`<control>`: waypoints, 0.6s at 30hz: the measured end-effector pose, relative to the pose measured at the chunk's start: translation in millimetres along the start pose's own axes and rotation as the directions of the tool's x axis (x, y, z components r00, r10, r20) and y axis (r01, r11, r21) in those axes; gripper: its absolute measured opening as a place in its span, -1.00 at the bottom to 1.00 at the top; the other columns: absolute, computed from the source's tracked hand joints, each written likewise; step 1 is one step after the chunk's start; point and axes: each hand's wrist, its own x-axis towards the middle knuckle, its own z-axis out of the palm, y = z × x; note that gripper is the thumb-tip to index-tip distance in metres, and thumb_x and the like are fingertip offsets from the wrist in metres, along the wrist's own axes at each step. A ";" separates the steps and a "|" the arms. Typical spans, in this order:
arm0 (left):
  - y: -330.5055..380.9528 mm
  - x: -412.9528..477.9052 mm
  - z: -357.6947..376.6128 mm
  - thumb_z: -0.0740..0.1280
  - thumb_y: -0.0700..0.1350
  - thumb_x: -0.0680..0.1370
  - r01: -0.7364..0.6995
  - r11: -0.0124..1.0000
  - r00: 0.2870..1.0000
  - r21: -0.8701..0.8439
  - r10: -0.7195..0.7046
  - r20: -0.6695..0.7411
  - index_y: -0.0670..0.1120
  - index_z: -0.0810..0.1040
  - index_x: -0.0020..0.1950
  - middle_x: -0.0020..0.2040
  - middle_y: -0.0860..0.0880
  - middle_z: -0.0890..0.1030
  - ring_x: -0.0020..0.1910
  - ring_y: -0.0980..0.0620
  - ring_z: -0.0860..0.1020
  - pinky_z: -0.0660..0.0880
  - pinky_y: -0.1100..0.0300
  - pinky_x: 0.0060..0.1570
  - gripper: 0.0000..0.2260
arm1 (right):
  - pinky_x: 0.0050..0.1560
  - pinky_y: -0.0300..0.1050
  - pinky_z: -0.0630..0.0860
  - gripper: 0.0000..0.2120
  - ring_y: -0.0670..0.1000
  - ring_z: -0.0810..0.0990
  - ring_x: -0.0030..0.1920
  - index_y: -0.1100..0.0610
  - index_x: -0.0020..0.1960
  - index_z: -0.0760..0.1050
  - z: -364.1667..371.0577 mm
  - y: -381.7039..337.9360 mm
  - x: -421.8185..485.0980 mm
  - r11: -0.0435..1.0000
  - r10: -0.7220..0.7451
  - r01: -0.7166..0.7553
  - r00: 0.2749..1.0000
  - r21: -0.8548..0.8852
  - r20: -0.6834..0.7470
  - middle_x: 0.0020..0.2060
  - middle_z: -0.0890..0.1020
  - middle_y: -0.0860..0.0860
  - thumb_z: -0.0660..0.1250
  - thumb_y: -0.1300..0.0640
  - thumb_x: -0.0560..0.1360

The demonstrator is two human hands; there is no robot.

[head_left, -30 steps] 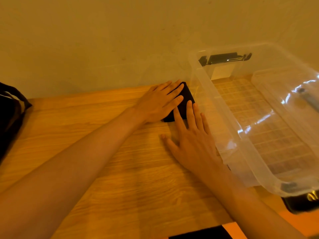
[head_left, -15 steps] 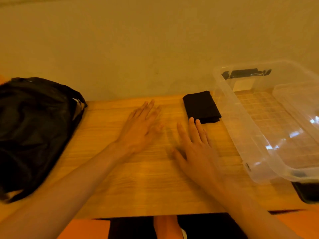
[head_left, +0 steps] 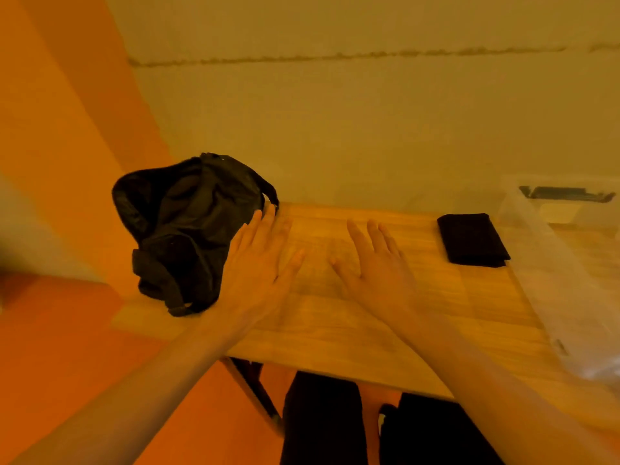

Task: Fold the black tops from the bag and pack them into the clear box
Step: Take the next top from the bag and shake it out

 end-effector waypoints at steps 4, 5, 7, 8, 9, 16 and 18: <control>-35.6 -16.6 -31.8 -0.20 0.37 0.64 0.097 0.994 0.990 0.045 -0.092 -0.105 0.01 0.21 0.63 0.66 -0.11 0.10 0.65 -0.11 0.02 0.06 -0.13 0.59 -0.30 | 0.55 0.19 0.04 -0.23 0.12 -0.13 0.63 -0.14 0.64 -0.13 -1.3 -49.1 16.1 1.000 -0.026 0.026 0.999 0.000 0.026 0.64 -0.06 0.06 -0.03 -0.43 0.55; -44.1 -22.1 -39.6 -0.21 0.38 0.63 0.134 0.990 0.984 0.038 -0.128 -0.121 0.01 0.20 0.64 0.66 -0.10 0.09 0.65 -0.11 0.01 0.04 -0.12 0.59 -0.29 | 0.55 0.20 0.06 -0.24 0.13 -0.10 0.62 -0.13 0.64 -0.11 -1.6 -63.2 20.3 0.999 -0.044 0.044 0.999 0.014 0.027 0.64 -0.03 0.06 0.00 -0.42 0.56; -60.6 -34.9 -53.9 -0.21 0.39 0.61 0.206 0.979 0.969 0.004 -0.203 -0.138 0.03 0.13 0.66 0.67 -0.08 0.04 0.65 -0.08 -0.04 0.00 -0.09 0.60 -0.28 | 0.53 0.19 0.12 -0.24 0.16 -0.02 0.62 -0.11 0.64 -0.06 -1.8 -91.6 29.8 0.994 -0.091 0.091 0.996 0.054 0.010 0.63 0.04 0.09 0.03 -0.42 0.56; -69.5 -42.3 -60.3 -0.19 0.39 0.61 0.241 0.971 0.961 -0.011 -0.240 -0.137 0.03 0.09 0.67 0.68 -0.07 0.02 0.65 -0.07 -0.06 -0.02 -0.08 0.60 -0.28 | 0.52 0.19 0.14 -0.24 0.17 0.02 0.61 -0.09 0.64 -0.03 -0.6 -105.6 36.4 0.990 -0.119 0.119 0.993 0.074 0.003 0.62 0.08 0.10 0.05 -0.41 0.56; -79.1 -49.3 -65.6 -0.18 0.39 0.60 0.270 0.963 0.953 -0.017 -0.270 -0.137 0.04 0.06 0.67 0.68 -0.06 0.00 0.65 -0.06 -0.08 -0.03 -0.08 0.60 -0.28 | 0.52 0.19 0.16 -0.24 0.18 0.06 0.60 -0.08 0.64 0.00 1.0 -119.3 43.8 0.984 -0.150 0.149 0.989 0.093 0.001 0.61 0.11 0.11 0.06 -0.41 0.56; -130.3 -76.9 -81.5 -0.23 0.40 0.56 0.405 0.914 0.910 -0.006 -0.404 -0.093 0.09 -0.06 0.68 0.68 -0.04 -0.09 0.65 -0.05 -0.14 -0.09 -0.08 0.60 -0.26 | 0.42 0.19 0.35 -0.32 0.20 0.29 0.50 0.01 0.59 0.21 17.7 -206.0 112.6 0.916 -0.382 0.382 0.924 0.125 -0.027 0.51 0.34 0.12 0.17 -0.31 0.59; -138.1 -76.7 -75.9 -0.24 0.42 0.55 0.418 0.907 0.905 -0.049 -0.420 -0.064 0.09 -0.08 0.68 0.68 -0.02 -0.13 0.65 -0.02 -0.17 -0.09 -0.08 0.61 -0.25 | 0.39 0.14 0.36 -0.39 0.19 0.39 0.44 0.05 0.55 0.30 23.5 -227.5 130.4 0.866 -0.497 0.499 0.865 0.018 -0.075 0.44 0.44 0.13 0.19 -0.25 0.62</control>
